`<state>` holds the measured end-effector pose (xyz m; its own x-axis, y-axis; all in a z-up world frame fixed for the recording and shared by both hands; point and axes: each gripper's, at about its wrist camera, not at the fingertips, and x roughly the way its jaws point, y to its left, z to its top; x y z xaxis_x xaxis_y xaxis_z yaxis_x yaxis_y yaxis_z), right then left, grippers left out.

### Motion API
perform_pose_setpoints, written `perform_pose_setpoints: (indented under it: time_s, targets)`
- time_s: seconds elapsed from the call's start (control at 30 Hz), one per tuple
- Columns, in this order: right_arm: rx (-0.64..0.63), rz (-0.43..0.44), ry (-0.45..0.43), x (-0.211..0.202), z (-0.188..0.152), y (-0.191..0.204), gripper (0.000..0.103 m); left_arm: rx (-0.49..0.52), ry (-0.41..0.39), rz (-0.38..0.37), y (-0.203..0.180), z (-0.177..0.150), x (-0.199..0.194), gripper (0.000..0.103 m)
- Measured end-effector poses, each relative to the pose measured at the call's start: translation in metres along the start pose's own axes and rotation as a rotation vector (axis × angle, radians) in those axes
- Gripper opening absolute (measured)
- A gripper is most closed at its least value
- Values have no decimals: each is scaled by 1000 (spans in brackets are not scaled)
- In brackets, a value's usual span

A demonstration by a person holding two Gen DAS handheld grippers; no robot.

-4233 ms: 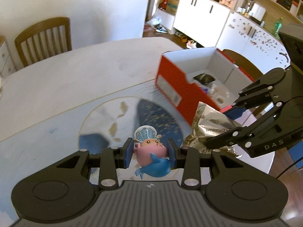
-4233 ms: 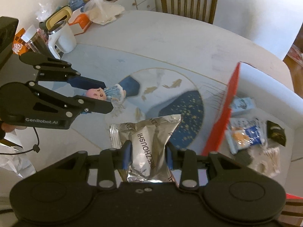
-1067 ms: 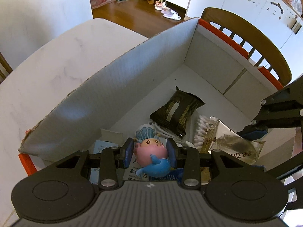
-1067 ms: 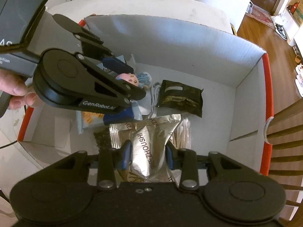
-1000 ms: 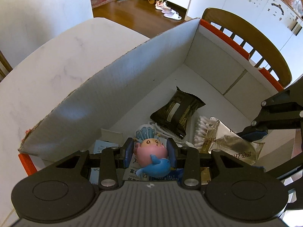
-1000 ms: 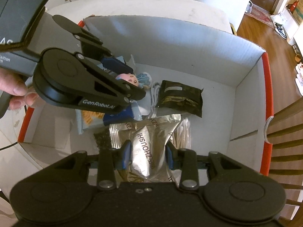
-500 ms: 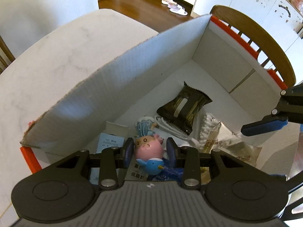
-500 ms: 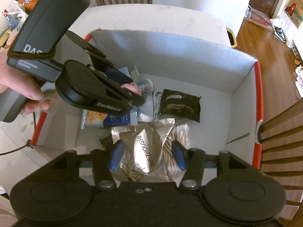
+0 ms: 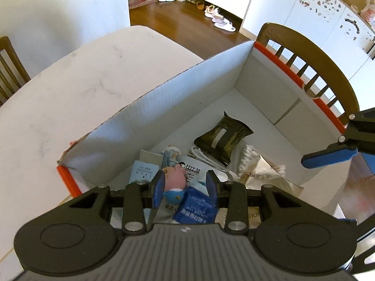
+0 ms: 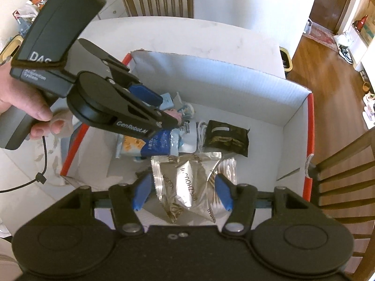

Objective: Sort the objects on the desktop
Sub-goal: 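Lower the figurine and foil bag into the shoebox and open both grippers, then withdraw both grippers up from the shoebox over the table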

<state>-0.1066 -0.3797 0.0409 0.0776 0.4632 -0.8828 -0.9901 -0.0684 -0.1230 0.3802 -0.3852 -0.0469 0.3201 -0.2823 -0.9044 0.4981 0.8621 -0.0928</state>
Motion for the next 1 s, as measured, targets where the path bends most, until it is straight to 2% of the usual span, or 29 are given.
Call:
perform_pose_setpoints:
  time_s: [0.13, 0.4, 0.5, 0.63, 0.7, 0.77, 0.83, 1.0]
  targets:
    - [-14, -4, -10, -8, -3, 7, 61, -1, -15, -8, -3, -6, -16, 36]
    - [-39, -13, -32, -23, -14, 19, 62, 12, -40, -25, -12, -22, -48, 43]
    - [-44, -13, -43, -32, -19, 22, 63, 12, -50, -32, -15, -31, -58, 57]
    - [-48, -14, -56, -41, -26, 28, 64, 10, -64, -31, -15, -43, -73, 59]
    - [-53, -14, -67, -46, -28, 31, 67, 1, -71, -30, -14, -49, -79, 65]
    - [-63, -14, -83, -51, -31, 33, 74, -4, -75, -33, -14, -54, -84, 66]
    - [-61, -12, -98, -57, -34, 34, 74, -4, -81, -36, -14, -61, -90, 67]
    - [-61, -24, -107, -66, -42, 37, 82, -3, -90, -38, -14, -73, -102, 81]
